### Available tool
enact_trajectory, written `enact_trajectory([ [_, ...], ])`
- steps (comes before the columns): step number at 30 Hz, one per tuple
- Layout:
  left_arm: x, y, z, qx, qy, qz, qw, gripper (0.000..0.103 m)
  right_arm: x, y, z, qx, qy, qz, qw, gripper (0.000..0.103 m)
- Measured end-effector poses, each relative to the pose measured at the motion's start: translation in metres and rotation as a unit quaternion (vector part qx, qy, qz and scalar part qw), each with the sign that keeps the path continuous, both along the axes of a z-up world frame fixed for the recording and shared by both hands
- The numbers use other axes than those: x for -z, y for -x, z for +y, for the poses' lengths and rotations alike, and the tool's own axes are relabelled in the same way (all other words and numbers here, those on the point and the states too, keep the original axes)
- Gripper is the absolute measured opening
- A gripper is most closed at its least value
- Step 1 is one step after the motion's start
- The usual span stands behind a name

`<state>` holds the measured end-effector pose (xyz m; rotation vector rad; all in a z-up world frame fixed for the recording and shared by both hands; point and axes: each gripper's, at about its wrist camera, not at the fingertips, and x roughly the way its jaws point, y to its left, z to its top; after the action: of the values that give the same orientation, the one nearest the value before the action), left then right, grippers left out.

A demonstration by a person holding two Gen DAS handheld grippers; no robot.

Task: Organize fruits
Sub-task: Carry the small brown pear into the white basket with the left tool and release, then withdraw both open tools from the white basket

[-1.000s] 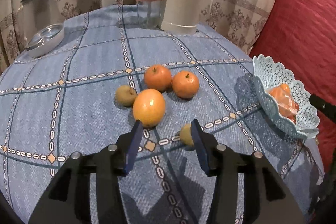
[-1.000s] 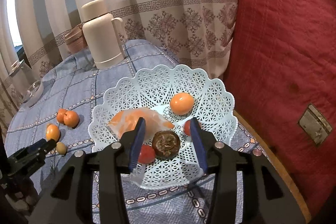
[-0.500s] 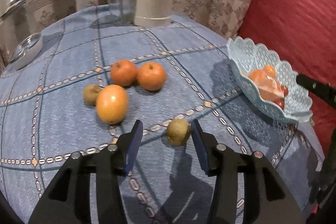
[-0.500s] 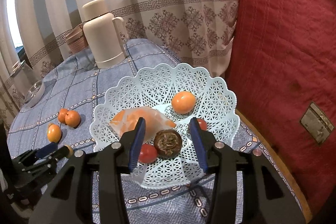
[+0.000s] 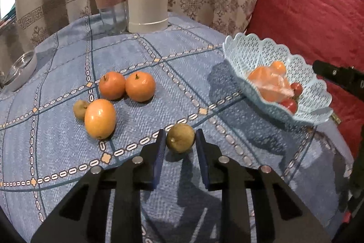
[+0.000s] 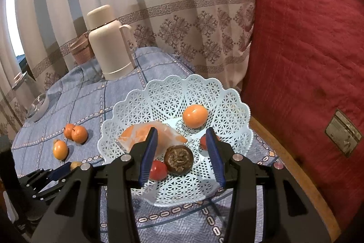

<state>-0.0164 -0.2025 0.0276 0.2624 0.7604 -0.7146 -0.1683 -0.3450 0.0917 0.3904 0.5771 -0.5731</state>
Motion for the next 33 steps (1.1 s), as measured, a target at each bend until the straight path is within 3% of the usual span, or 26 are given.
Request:
enact_trajectory([
  [11,-0.038,0.017,-0.046,0.044,0.051,0.0,0.9977,0.027,-0.007,0.011,-0.013,0.016,-0.008,-0.011,1.0,0.045],
  [23,-0.038,0.034,-0.093,0.09,0.062,0.015,0.9939,0.028,-0.004,0.011,-0.02,0.025,-0.015,-0.008,1.0,0.046],
  [24,-0.036,0.035,-0.094,0.09,0.062,0.017,0.9938,0.029,-0.003,0.011,-0.021,0.026,-0.016,-0.008,1.0,0.046],
  [26,-0.032,0.033,-0.095,0.092,0.065,0.027,0.9933,0.048,-0.002,0.01,-0.022,0.029,-0.016,-0.006,0.999,0.045],
  [27,-0.031,0.032,-0.094,0.089,0.068,0.028,0.9933,0.051,-0.002,0.01,-0.022,0.03,-0.016,-0.005,0.999,0.045],
  [33,-0.028,0.025,-0.084,0.078,0.085,0.037,0.9926,0.051,0.001,0.007,-0.021,0.03,-0.014,-0.001,0.999,0.045],
])
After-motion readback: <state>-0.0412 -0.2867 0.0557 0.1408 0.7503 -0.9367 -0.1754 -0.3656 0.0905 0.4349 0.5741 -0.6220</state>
